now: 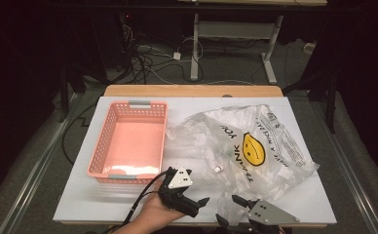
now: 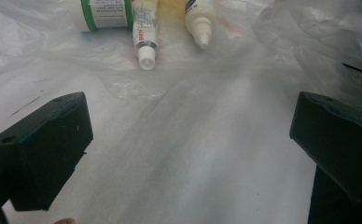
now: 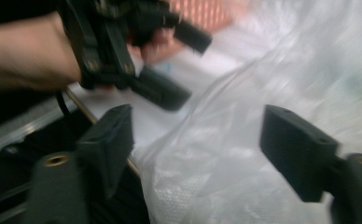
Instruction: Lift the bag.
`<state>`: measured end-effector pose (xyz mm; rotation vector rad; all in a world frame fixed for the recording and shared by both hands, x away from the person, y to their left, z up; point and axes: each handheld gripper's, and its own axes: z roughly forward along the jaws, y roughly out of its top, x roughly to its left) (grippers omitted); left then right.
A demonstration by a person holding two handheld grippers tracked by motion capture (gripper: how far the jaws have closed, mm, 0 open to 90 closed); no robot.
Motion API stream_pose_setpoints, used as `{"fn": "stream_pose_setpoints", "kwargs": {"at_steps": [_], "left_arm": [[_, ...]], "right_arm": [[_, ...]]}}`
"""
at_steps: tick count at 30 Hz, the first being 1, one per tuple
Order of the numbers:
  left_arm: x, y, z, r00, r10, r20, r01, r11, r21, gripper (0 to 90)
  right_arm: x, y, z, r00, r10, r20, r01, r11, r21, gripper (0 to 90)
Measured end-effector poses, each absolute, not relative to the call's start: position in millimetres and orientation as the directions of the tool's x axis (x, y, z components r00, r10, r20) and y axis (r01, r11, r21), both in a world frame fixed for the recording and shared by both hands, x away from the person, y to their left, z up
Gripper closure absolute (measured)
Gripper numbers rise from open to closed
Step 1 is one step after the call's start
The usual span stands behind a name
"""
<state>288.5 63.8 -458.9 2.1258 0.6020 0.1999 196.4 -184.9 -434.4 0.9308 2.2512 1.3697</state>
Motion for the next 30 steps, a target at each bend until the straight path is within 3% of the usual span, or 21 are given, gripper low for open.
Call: {"fn": "stream_pose_setpoints", "kwargs": {"at_steps": [4,7,14,18,30], "left_arm": [[288.6,65.5,-458.2,0.871,0.485,-0.079,0.343,-0.485,0.804,0.0],[289.1,67.6,-457.5,0.868,0.489,-0.086,0.349,-0.477,0.807,0.0],[289.0,71.2,-454.9,0.866,0.492,-0.091,0.347,-0.46,0.817,0.0],[287.9,71.3,-452.8,0.866,0.493,-0.085,0.338,-0.452,0.826,0.0],[289.1,54.7,-456.2,0.859,0.508,-0.054,0.318,-0.45,0.835,0.7]], "right_arm": [[201.0,-173.2,-448.5,-0.706,0.707,0.036,0.399,0.357,0.845,15.4],[207.9,-170.5,-457.8,-0.689,0.725,0.013,0.422,0.387,0.82,18.8],[219.6,-187.4,-463.9,-0.654,0.756,-0.02,0.435,0.397,0.808,67.5],[222.4,-201.0,-458.1,-0.639,0.769,-0.026,0.417,0.374,0.829,86.6],[243.4,-256.3,-433.8,-0.499,0.865,-0.056,0.316,0.242,0.917,89.9]]}}
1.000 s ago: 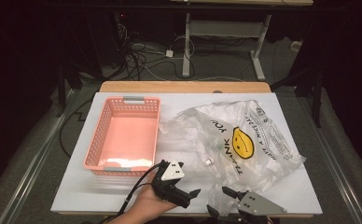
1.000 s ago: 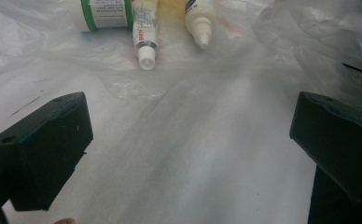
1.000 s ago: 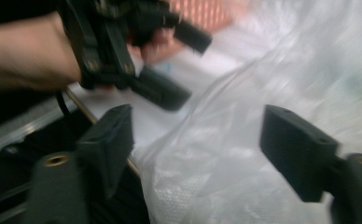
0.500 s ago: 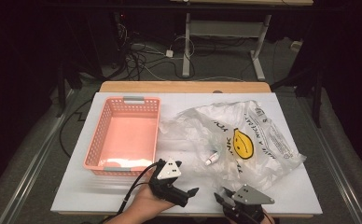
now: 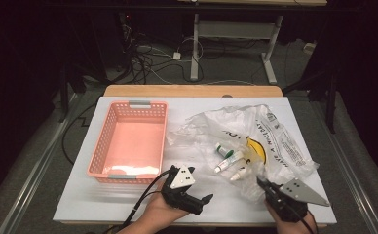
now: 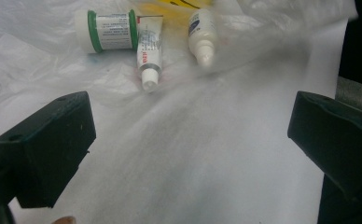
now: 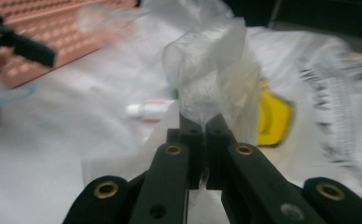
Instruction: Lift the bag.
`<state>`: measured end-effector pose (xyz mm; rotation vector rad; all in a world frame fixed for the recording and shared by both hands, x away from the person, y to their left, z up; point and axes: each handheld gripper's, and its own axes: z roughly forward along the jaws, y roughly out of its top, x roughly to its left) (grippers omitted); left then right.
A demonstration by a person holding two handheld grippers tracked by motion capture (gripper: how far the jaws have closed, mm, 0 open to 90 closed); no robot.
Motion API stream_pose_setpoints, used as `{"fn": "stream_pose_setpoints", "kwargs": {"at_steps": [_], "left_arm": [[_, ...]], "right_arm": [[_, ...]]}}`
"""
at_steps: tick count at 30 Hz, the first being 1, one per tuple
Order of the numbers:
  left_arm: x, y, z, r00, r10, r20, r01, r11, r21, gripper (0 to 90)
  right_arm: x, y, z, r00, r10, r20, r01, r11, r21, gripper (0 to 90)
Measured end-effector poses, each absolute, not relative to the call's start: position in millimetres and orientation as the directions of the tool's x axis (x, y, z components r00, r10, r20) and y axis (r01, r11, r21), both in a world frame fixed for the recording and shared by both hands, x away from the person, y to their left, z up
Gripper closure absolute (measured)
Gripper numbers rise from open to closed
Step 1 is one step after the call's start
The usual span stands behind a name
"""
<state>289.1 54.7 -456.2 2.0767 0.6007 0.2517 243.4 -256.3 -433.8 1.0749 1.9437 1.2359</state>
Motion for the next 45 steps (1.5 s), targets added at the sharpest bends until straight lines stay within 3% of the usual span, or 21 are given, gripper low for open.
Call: {"fn": "stream_pose_setpoints", "kwargs": {"at_steps": [14,20,23,25,27,30,36,39,43,44,45], "left_arm": [[301.9,48.7,-463.1,0.831,0.556,0.006,0.306,-0.467,0.83,8.6],[316.8,22.6,-463.2,0.807,0.571,0.149,0.215,-0.52,0.827,15.1],[336.7,8.7,-467.3,0.781,0.608,0.145,0.246,-0.512,0.823,20.8],[348.2,6.2,-467.6,0.783,0.614,0.102,0.279,-0.492,0.825,37.1],[354.0,6.3,-467.4,0.778,0.624,0.069,0.31,-0.477,0.822,63.4],[348.9,6.5,-462.7,0.781,0.619,0.08,0.283,-0.466,0.838,88.5],[331.1,11.8,-436.2,0.784,0.61,0.116,0.2,-0.425,0.883,88.9],[325.1,17.3,-430.0,0.794,0.606,0.051,0.235,-0.383,0.893,85.5],[332.0,11.9,-445.3,0.758,0.652,-0.007,0.358,-0.407,0.84,20.2],[338.8,10.7,-449.9,0.729,0.684,-0.026,0.406,-0.402,0.821,9.8],[342.8,9.8,-452.1,0.712,0.702,-0.031,0.424,-0.394,0.816,8.9]], "right_arm": [[263.5,-352.8,-406.7,-0.245,0.968,-0.045,0.239,0.106,0.965,90.0],[261.2,-358.6,-406.9,-0.241,0.97,-0.033,0.226,0.089,0.97,90.0],[262.8,-352.0,-409.1,-0.26,0.965,-0.033,0.231,0.096,0.968,90.0],[263.5,-347.7,-410.3,-0.271,0.962,-0.039,0.234,0.105,0.967,90.0],[264.5,-344.5,-411.5,-0.282,0.959,-0.041,0.237,0.11,0.965,90.0],[265.0,-341.0,-411.7,-0.295,0.954,-0.046,0.232,0.118,0.965,90.0],[261.4,-331.8,-403.9,-0.322,0.945,-0.059,0.195,0.127,0.973,90.0],[259.7,-328.3,-399.8,-0.328,0.943,-0.061,0.181,0.126,0.975,90.0],[260.7,-326.8,-401.0,-0.333,0.941,-0.055,0.186,0.123,0.975,90.0],[261.3,-327.0,-401.6,-0.336,0.94,-0.056,0.19,0.126,0.974,90.0],[261.9,-326.5,-402.4,-0.337,0.94,-0.056,0.194,0.127,0.973,90.0]]}}
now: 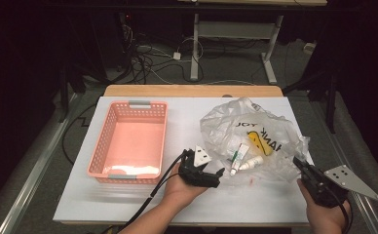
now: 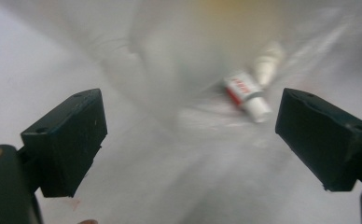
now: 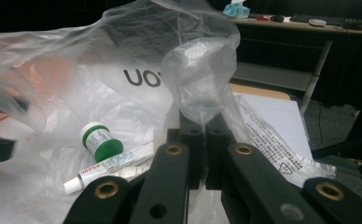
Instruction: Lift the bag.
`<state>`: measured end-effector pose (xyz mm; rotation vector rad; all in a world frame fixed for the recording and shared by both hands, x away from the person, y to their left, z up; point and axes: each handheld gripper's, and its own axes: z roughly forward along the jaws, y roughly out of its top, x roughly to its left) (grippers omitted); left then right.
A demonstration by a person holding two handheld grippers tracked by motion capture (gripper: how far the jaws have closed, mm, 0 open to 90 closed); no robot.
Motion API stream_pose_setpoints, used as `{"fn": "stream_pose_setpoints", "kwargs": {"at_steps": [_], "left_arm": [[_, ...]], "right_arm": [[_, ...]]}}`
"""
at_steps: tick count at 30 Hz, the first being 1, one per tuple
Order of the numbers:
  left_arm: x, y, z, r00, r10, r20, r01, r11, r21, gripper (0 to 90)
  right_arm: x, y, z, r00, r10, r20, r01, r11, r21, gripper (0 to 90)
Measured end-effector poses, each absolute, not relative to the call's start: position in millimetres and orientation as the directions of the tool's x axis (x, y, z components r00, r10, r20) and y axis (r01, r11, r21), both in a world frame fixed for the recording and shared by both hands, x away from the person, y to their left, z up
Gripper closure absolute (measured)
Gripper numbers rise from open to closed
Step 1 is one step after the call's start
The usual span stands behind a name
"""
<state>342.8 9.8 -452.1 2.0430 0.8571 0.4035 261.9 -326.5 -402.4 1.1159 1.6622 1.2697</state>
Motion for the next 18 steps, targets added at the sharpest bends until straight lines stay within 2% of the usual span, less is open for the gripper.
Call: {"fn": "stream_pose_setpoints", "kwargs": {"at_steps": [4,5,6,8,10,11,14,18], "left_arm": [[361.2,4.7,-454.5,0.704,0.709,-0.042,0.445,-0.394,0.804,9.1],[363.4,4.2,-452.8,0.71,0.703,-0.042,0.436,-0.392,0.81,12.1],[364.2,4.3,-450.7,0.715,0.698,-0.031,0.42,-0.394,0.817,24.0],[364.8,4.8,-447.7,0.733,0.68,-0.018,0.398,-0.407,0.822,55.3],[363.7,5.0,-447.0,0.735,0.678,0.01,0.387,-0.431,0.815,77.2],[362.7,5.0,-447.3,0.735,0.677,0.019,0.384,-0.44,0.812,85.5],[354.4,6.8,-444.6,0.761,0.648,0.044,0.347,-0.463,0.815,88.3],[335.9,12.7,-425.7,0.786,0.618,0.037,0.291,-0.422,0.858,88.3]], "right_arm": [[262.3,-325.2,-404.0,-0.344,0.938,-0.053,0.201,0.128,0.971,90.0],[262.5,-325.1,-404.3,-0.346,0.937,-0.052,0.202,0.129,0.971,90.0],[262.7,-325.3,-404.8,-0.348,0.936,-0.051,0.204,0.128,0.97,90.0],[263.7,-325.6,-406.2,-0.35,0.936,-0.05,0.208,0.13,0.97,90.0],[264.6,-325.7,-407.5,-0.35,0.936,-0.047,0.212,0.128,0.969,90.0],[264.7,-325.7,-408.0,-0.352,0.935,-0.047,0.214,0.13,0.968,90.0],[264.4,-324.7,-408.5,-0.357,0.933,-0.049,0.212,0.132,0.968,90.0],[260.9,-321.5,-403.9,-0.367,0.929,-0.056,0.186,0.132,0.974,90.0]]}}
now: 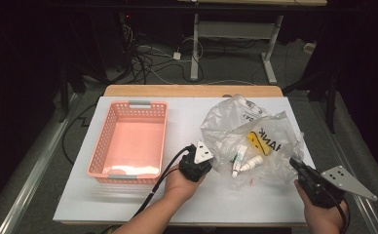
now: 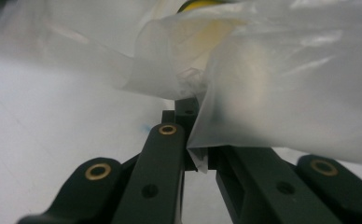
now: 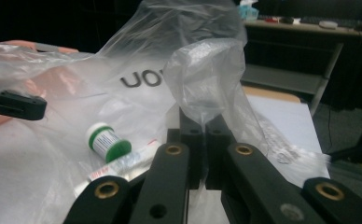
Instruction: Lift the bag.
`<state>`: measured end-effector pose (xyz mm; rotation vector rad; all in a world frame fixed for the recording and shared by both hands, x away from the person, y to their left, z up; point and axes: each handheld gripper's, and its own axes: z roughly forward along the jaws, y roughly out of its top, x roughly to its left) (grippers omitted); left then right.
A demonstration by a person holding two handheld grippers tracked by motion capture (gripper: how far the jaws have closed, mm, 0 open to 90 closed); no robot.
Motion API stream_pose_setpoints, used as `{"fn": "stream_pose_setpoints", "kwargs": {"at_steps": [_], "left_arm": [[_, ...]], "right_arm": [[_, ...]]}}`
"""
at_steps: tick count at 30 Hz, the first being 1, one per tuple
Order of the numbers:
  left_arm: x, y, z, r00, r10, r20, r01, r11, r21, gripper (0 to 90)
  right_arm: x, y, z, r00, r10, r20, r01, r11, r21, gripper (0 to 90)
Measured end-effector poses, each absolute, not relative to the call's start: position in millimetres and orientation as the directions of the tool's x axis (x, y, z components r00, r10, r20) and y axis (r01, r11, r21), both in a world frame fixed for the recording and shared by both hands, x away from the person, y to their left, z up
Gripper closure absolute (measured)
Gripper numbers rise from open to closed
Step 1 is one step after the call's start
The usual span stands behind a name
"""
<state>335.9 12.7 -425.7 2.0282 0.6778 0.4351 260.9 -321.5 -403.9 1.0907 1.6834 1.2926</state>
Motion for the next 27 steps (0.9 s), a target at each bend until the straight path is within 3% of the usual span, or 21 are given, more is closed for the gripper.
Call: {"fn": "stream_pose_setpoints", "kwargs": {"at_steps": [7,21,27], "left_arm": [[325.8,21.0,-368.6,0.795,0.601,0.082,0.186,-0.37,0.91,88.3],[384.0,46.9,-261.8,0.692,0.718,0.074,0.144,-0.237,0.961,88.3],[412.0,49.7,-266.8,0.653,0.755,0.057,0.196,-0.241,0.951,88.2]], "right_arm": [[257.7,-312.7,-362.0,-0.382,0.92,-0.086,0.073,0.122,0.99,90.0],[305.8,-307.3,-244.5,-0.322,0.936,-0.14,-0.122,0.106,0.987,90.0],[330.8,-317.5,-227.5,-0.285,0.951,-0.119,-0.119,0.088,0.989,90.0]]}}
